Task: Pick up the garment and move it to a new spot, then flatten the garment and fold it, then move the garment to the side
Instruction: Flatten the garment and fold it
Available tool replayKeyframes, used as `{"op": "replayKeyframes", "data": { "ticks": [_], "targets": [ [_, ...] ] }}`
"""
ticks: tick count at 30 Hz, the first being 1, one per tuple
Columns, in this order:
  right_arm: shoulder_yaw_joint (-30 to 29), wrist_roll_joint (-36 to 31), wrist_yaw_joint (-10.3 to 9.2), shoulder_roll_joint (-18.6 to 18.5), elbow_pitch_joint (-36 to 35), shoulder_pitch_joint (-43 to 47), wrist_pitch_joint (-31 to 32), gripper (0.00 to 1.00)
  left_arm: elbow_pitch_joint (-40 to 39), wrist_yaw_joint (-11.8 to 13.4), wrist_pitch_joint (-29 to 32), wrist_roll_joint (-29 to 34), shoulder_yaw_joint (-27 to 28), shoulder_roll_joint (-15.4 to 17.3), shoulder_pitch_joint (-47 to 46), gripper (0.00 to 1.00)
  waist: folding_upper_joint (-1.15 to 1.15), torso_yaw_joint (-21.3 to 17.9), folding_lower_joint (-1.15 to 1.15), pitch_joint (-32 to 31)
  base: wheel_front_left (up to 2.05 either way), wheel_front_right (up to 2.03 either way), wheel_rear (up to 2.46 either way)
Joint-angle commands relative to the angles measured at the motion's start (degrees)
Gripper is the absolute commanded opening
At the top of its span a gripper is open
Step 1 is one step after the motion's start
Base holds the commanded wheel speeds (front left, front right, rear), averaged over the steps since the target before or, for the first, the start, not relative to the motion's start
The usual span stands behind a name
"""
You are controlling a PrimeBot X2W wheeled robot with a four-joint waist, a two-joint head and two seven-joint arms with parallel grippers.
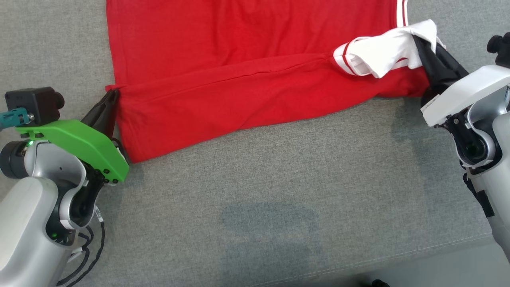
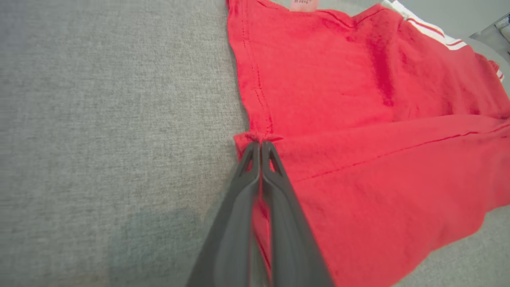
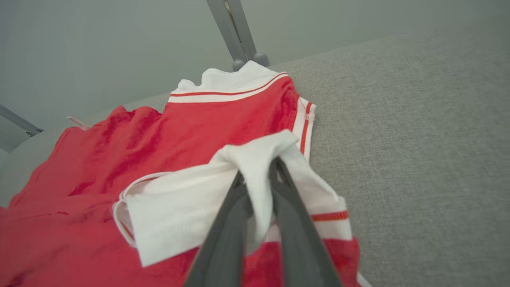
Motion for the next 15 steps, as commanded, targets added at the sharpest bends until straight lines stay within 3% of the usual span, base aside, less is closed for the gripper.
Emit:
{"op": "replayKeyframes", "data": {
  "ticks": [1,2,7,11,15],
  "targets": [
    [0.3,-0.9,-0.02,-0.8,0.5,-0.6,-1.0,1.0,0.8,0.0,-1.3,0.9,0.4,-0.5,-1.4,0.76,0.0,0.3,0.0,-0.5,0.0,0.0,0.0],
    [0.5,-1.2,-0.02,-1.3,0.5,-0.4,-1.4,1.0,1.1,0.2,-1.9,1.0,0.5,-0.8,-1.1,1.0,0.0,0.4,0.0,-0.7,0.0,0.0,0.0],
    [-0.6,-4.2,-0.02,-5.4,-3.0,4.4,-3.0,1.0,-1.3,1.6,-4.8,2.7,0.9,1.0,2.9,1.0,0.0,0.5,0.0,-2.4,0.0,0.0,0.0],
    [-2.3,-5.6,-0.02,-7.9,-7.3,11.3,1.1,1.0,-8.1,3.6,-5.3,-0.4,2.8,2.1,10.1,1.0,0.0,-0.1,0.0,-3.1,0.0,0.0,0.0],
    [-5.2,-6.1,-0.02,-8.1,-10.2,16.2,4.4,1.0,-12.8,4.7,-4.1,-2.9,3.3,3.0,15.4,1.0,0.0,-0.2,0.0,-1.9,0.0,0.0,0.0]
  ]
}}
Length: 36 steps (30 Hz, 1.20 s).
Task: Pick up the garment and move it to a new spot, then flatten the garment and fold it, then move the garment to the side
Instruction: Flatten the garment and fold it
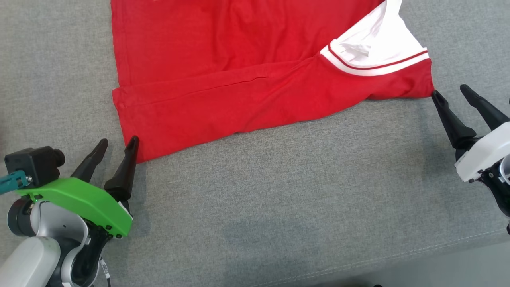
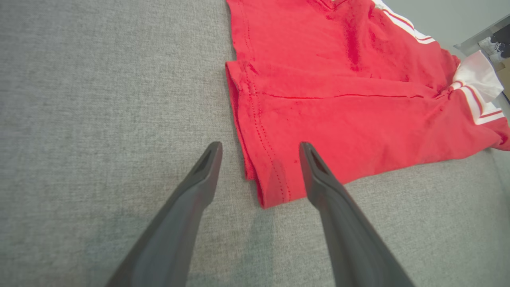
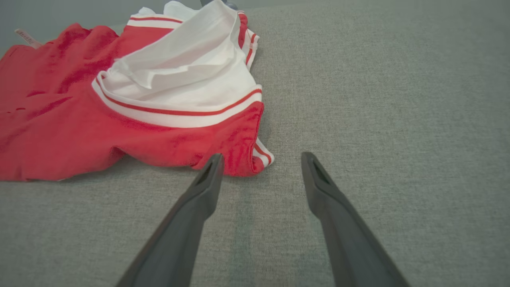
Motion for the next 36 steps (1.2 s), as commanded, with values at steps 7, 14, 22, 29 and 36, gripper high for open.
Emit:
{"op": "replayKeyframes", "data": {
  "ticks": [7,14,22,29,36],
  "targets": [
    [-2.5,-2.3,-0.02,2.9,-0.2,-0.2,3.0,1.0,-0.4,0.2,1.9,-2.7,-0.1,-0.5,0.1,1.0,0.0,0.1,0.0,2.8,0.0,0.0,0.0],
    [-2.8,-2.7,-0.02,4.8,1.5,-2.7,4.2,1.0,1.8,-1.2,3.8,-4.0,-1.3,-1.7,-1.9,1.0,0.0,1.1,0.0,3.5,0.0,0.0,0.0],
    [-4.2,-1.0,-0.02,4.6,2.8,-5.4,6.7,1.0,5.2,-2.0,5.3,-3.6,-3.2,-2.4,-3.4,1.0,0.0,1.4,0.0,3.2,0.0,0.0,0.0],
    [-1.7,-1.1,-0.02,4.2,5.7,-7.9,12.0,1.0,9.3,-3.0,7.5,-2.4,-6.0,-3.2,-6.0,1.0,0.0,1.6,0.0,3.5,0.0,0.0,0.0],
    [2.9,0.4,0.01,2.8,6.0,-9.3,16.5,0.0,10.9,-5.1,9.4,-1.3,-8.1,-2.4,-7.6,0.0,0.0,1.6,0.0,3.4,0.0,0.0,0.0]
  ]
}}
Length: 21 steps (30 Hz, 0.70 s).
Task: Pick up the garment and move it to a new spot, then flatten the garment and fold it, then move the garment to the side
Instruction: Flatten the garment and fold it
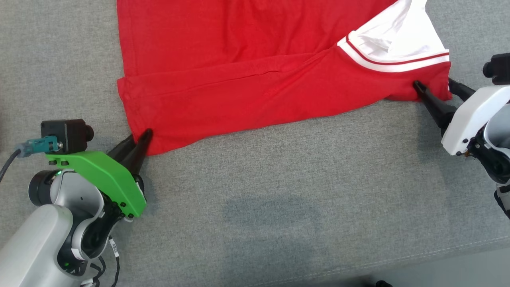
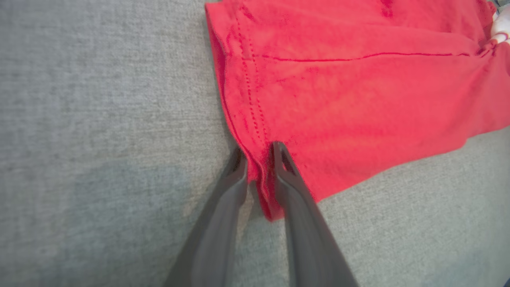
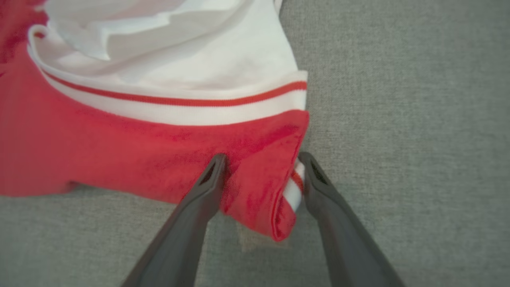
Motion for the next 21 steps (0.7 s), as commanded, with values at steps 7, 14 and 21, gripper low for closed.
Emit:
{"op": "replayKeyframes", "data": {
  "ticks": [7,14,21],
  "targets": [
    [3.0,5.0,0.0,-4.4,-2.2,1.5,2.1,0.0,0.0,-1.6,2.9,-2.6,-0.9,1.0,2.3,0.0,0.0,-0.2,0.0,-2.0,0.0,0.0,0.0],
    [3.4,11.6,-0.02,-11.8,-6.1,6.9,5.0,0.0,-7.7,-0.3,3.4,-4.2,1.4,6.3,7.8,0.0,0.0,-0.5,0.0,-5.1,0.0,0.0,0.0],
    [-0.1,16.0,-0.04,-17.5,-8.5,15.3,6.8,0.0,-17.2,2.1,2.5,-4.9,1.3,9.7,17.4,0.0,0.0,-0.6,0.0,-6.3,0.0,0.0,0.0]
  ]
}}
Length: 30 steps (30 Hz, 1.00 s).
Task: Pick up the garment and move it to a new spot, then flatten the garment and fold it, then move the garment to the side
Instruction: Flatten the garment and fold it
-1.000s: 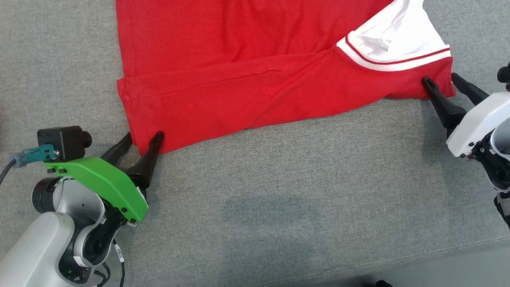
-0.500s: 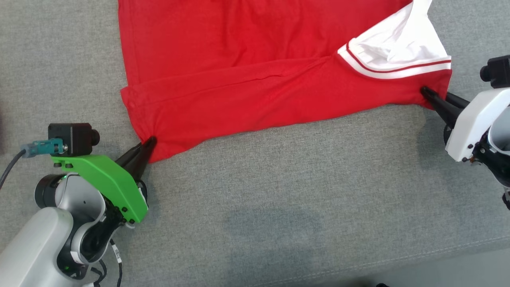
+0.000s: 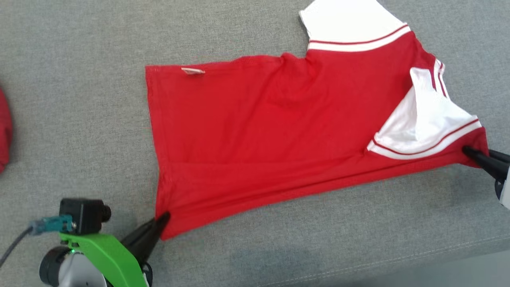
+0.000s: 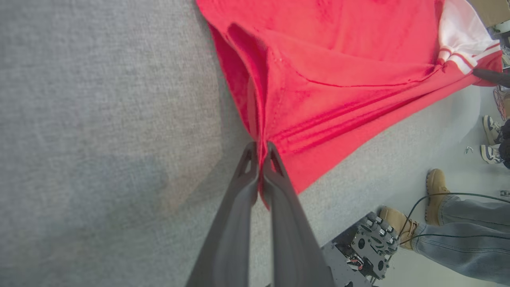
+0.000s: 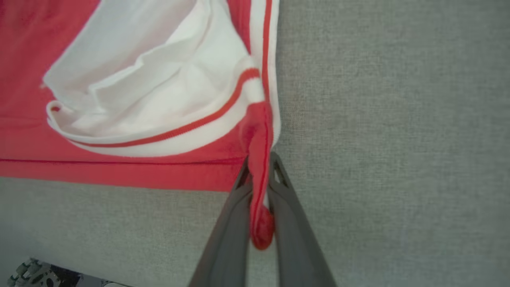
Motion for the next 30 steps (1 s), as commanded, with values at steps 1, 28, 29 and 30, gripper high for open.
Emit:
{"op": "replayKeyframes", "data": {
  "ticks": [1,28,29,30],
  "targets": [
    [-2.3,1.3,-0.14,-1.4,-0.5,3.6,0.0,0.0,-2.0,1.5,-1.3,0.8,-0.7,1.0,3.9,0.0,0.0,0.0,0.0,0.1,0.0,0.0,0.0],
    [-7.8,-14.9,-0.09,10.5,-2.7,-23.0,-1.8,1.0,3.4,3.2,5.0,9.4,0.9,0.4,-21.6,1.0,0.0,0.4,0.0,12.3,0.0,0.0,0.0],
    [-6.4,-15.9,-0.09,11.8,-1.0,-26.2,-1.5,1.0,5.4,2.7,6.0,9.9,0.1,-0.5,-24.4,1.0,0.0,0.6,0.0,13.2,0.0,0.0,0.0],
    [-5.4,-16.7,-0.09,12.8,0.7,-29.0,-1.3,1.0,7.1,2.1,7.0,10.6,-0.9,-1.4,-26.9,1.0,0.0,1.0,0.0,14.0,0.0,0.0,0.0]
  ]
}}
